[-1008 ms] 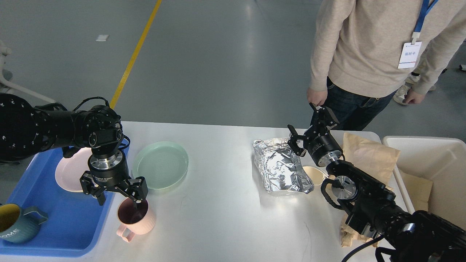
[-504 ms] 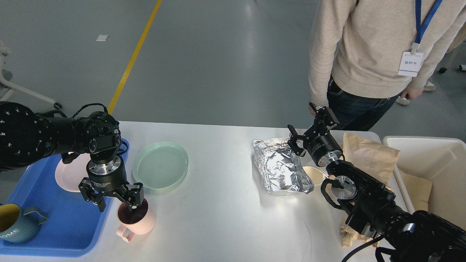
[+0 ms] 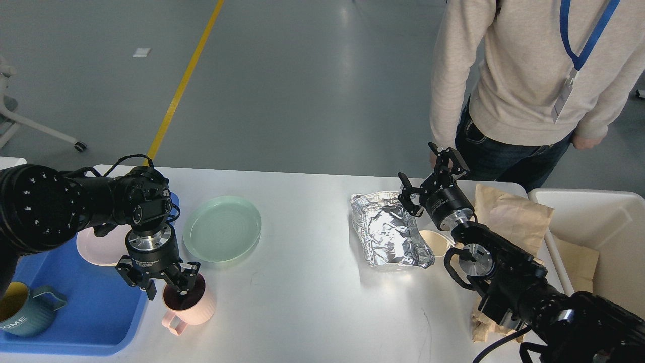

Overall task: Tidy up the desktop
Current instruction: 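Carry the pink mug into the blue tray and release it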

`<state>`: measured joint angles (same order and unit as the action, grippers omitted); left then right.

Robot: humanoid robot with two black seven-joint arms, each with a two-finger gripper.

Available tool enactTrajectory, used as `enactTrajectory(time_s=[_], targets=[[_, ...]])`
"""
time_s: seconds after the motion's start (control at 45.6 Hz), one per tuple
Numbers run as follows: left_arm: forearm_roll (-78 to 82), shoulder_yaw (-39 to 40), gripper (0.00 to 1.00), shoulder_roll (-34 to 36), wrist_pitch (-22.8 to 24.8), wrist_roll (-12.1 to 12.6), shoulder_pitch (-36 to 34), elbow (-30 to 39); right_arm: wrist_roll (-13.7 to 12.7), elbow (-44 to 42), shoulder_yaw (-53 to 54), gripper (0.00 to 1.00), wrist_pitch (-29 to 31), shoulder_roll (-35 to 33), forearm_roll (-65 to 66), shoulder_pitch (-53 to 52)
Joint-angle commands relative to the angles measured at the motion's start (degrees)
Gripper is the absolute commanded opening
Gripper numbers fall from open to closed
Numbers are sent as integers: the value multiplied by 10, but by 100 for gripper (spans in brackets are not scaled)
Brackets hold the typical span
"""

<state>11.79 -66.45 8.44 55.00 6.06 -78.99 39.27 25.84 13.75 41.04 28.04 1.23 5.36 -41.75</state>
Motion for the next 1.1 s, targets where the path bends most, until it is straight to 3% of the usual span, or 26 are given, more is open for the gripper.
enactTrajectory(time_s=[0.0, 0.132, 0.46, 0.614, 0.899, 1.074], targets=[[-1, 1, 30, -3, 0, -1, 1, -2, 0, 0, 0, 100, 0, 0, 0, 0], [-1, 1, 0, -3, 0, -1, -1, -2, 0, 1, 0, 100, 0, 0, 0, 0], [-3, 20, 0, 3, 0, -4, -13, 1, 0, 1, 0, 100, 0, 0, 0, 0], [-3, 17, 0, 22, 0, -8, -70, 9, 0, 0, 0, 100, 0, 0, 0, 0], [-1, 12, 0, 126, 0, -8, -179, 70, 0, 0, 0, 100, 0, 0, 0, 0], [-1, 3, 0, 187, 0, -8, -189, 73, 0, 1, 0, 100, 0, 0, 0, 0]])
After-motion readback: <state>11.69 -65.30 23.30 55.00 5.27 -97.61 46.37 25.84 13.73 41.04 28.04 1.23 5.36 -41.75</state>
